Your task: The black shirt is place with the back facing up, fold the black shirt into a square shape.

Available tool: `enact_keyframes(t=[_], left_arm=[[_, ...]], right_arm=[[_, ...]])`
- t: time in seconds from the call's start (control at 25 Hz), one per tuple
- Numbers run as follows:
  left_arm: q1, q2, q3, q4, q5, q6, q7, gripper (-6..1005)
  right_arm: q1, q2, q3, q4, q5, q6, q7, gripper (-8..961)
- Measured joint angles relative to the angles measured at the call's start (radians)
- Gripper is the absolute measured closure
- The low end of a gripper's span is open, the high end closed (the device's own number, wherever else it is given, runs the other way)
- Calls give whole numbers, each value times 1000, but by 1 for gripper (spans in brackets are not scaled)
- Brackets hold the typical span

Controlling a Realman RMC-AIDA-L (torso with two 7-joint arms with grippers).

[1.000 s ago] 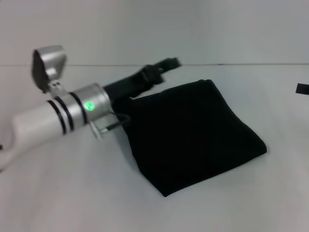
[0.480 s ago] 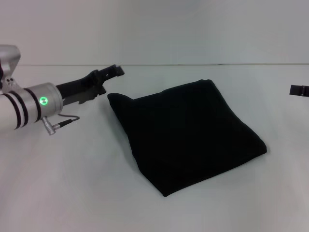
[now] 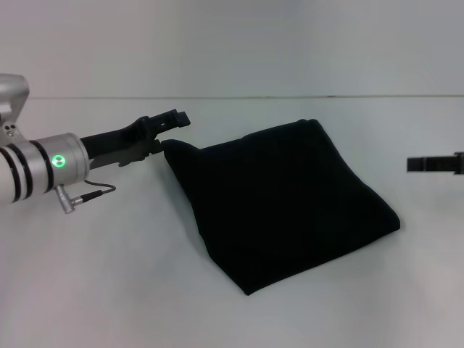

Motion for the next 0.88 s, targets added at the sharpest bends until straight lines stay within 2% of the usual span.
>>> enact_keyframes(t=[0.12, 0.32, 0.64, 0.88], left_arm=[[26, -4, 11, 44, -1, 48, 15, 33], [72, -3, 9, 114, -8, 231, 91, 33], [115, 32, 10, 158, -4, 513, 319, 35], [125, 34, 75, 164, 15, 580, 476, 36]], right_arm=[[31, 9, -22, 15, -60, 9, 26, 278], [76, 28, -23, 68, -96, 54, 29, 277], [127, 49, -20, 146, -94, 113, 75, 276], [142, 63, -29, 168, -97, 139, 142, 276]])
